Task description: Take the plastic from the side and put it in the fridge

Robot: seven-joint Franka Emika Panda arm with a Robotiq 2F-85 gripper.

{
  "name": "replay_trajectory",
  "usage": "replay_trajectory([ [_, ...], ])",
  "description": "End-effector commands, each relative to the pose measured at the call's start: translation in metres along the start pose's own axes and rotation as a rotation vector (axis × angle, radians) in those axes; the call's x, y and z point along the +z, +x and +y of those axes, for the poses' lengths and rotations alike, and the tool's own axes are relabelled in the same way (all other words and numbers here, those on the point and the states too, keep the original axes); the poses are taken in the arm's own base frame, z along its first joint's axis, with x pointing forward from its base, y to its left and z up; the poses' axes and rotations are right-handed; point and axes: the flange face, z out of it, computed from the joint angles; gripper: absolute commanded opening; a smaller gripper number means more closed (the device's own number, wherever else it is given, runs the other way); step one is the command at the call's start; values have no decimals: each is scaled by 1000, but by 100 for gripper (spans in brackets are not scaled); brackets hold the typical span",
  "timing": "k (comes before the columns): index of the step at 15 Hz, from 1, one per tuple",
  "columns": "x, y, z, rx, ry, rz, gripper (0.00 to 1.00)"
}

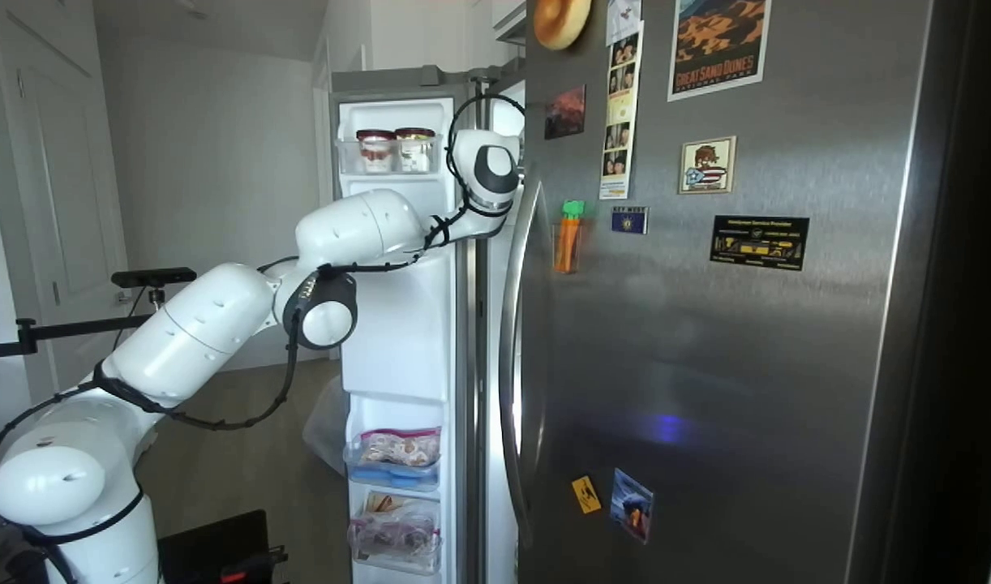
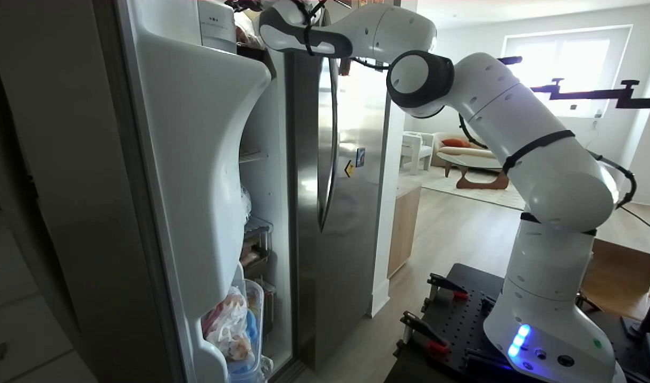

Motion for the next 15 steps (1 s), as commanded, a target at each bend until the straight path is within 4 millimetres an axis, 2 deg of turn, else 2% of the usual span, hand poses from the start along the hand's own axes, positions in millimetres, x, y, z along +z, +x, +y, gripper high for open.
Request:
replay_trajectory([
  [1, -18, 22, -5, 6, 112, -57, 100],
  [8, -29, 33, 3, 22, 140, -139, 100],
  [15, -47, 50, -1, -48, 156, -180, 100],
])
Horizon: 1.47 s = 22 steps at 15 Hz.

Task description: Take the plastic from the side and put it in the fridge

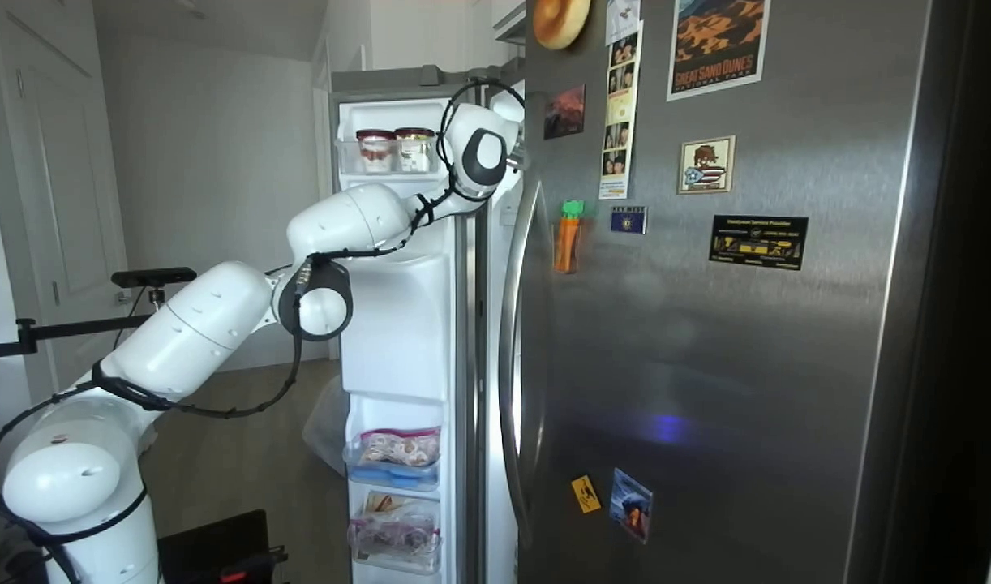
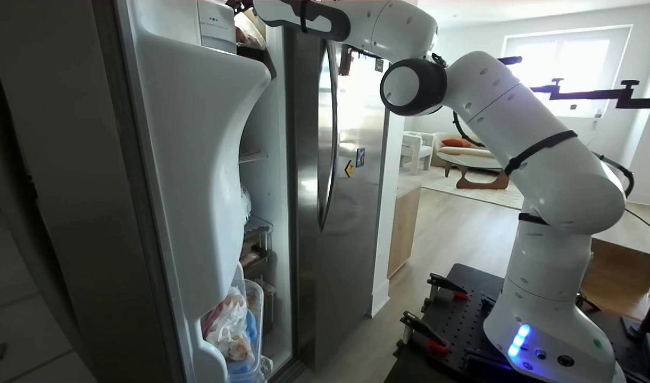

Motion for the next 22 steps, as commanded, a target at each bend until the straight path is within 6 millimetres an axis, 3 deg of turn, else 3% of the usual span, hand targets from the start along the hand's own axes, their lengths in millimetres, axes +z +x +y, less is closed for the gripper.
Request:
replay_trajectory([
  [1, -45, 33, -12, -92, 62, -7, 100],
  [6, -97, 64, -13, -194, 94, -9, 100],
  [12, -155, 91, -29, -249, 136, -18, 100],
  [22, -228, 82, -7, -312, 111, -376, 100],
])
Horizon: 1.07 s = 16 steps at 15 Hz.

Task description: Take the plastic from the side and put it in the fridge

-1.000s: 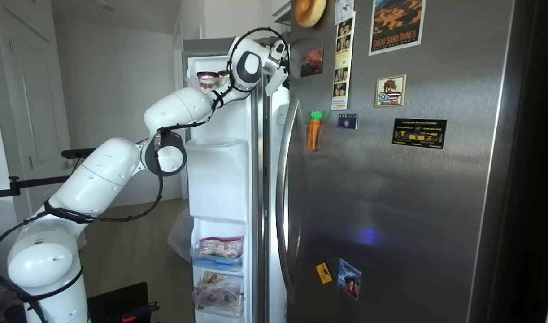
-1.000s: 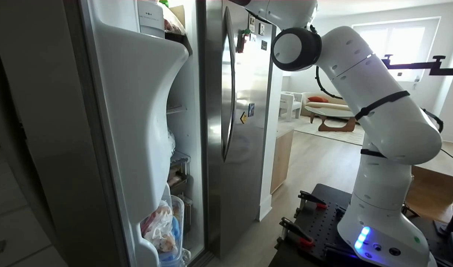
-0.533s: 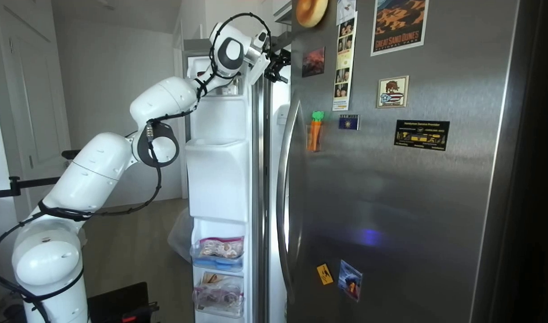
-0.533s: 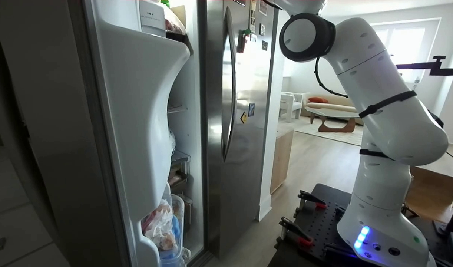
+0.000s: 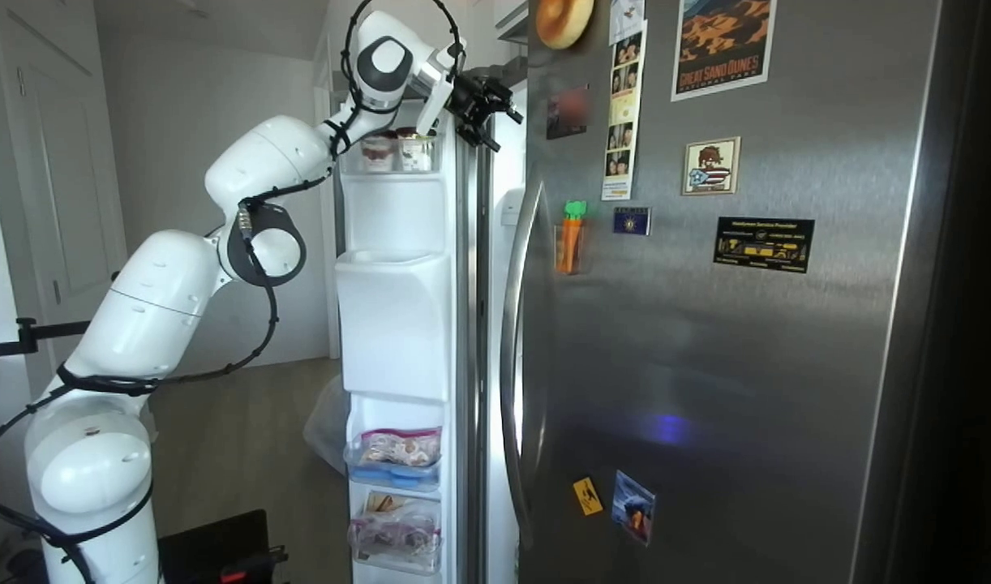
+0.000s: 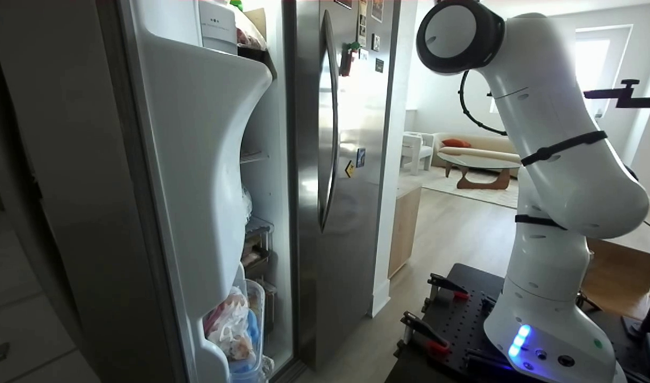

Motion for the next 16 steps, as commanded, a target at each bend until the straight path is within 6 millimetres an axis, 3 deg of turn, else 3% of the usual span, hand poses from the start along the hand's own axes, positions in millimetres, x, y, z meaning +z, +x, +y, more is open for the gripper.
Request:
replay_trajectory([
  [1, -33, -16, 4, -47, 36, -118, 100],
  [16, -109, -91, 26, -35, 258, -462, 100],
])
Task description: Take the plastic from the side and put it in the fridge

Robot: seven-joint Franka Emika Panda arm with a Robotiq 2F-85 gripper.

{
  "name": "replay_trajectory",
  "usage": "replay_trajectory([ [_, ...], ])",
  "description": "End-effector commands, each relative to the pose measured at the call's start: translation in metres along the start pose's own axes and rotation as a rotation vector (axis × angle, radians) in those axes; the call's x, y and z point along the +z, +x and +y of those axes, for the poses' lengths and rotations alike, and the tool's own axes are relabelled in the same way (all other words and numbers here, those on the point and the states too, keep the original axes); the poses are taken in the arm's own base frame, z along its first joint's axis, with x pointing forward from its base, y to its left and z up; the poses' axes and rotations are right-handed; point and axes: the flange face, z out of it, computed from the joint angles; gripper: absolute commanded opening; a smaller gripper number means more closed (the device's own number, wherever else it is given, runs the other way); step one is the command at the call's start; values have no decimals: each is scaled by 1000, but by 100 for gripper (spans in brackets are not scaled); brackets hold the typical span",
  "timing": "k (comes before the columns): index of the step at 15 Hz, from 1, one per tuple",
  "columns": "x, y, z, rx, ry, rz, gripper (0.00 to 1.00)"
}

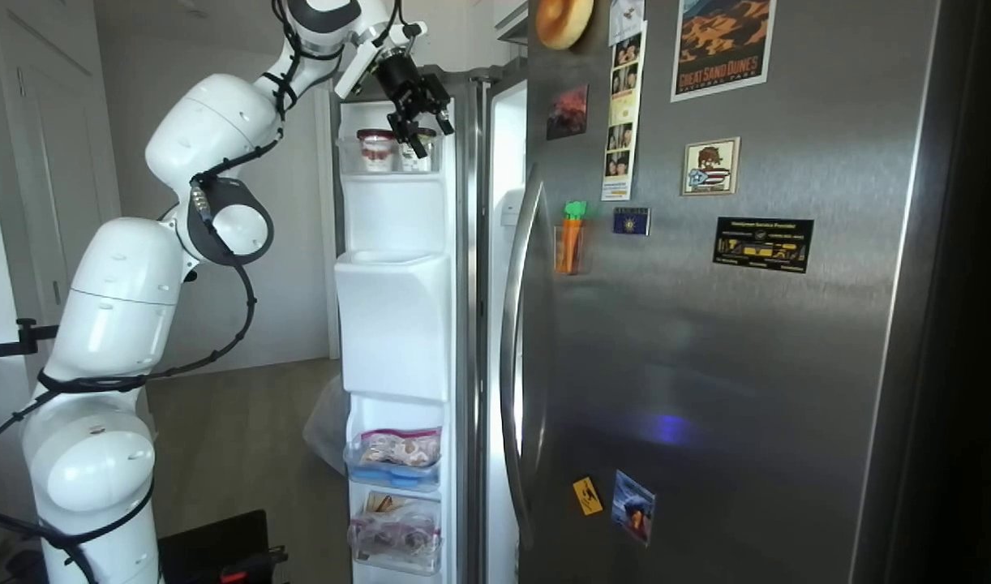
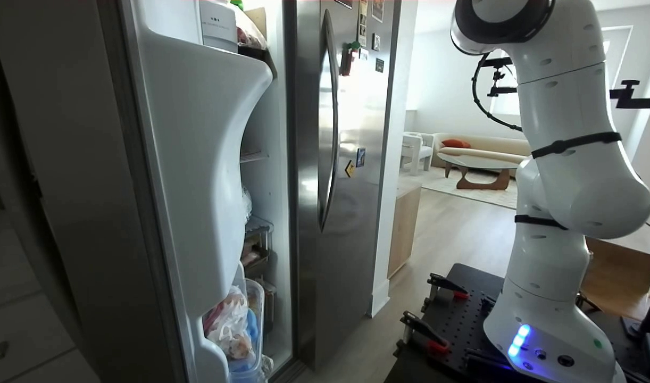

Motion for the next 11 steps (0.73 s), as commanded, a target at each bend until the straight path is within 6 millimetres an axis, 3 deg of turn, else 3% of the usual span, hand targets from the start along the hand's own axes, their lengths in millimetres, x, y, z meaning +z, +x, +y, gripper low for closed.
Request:
replay_trajectory([
  [1, -14, -22, 5, -21, 34, -34, 100],
  [2, -17, -27, 8, -22, 38, -40, 100],
  [3, -11, -15, 3, 3, 21, -25, 100],
  [11, -16, -22, 5, 5, 28, -30, 100],
])
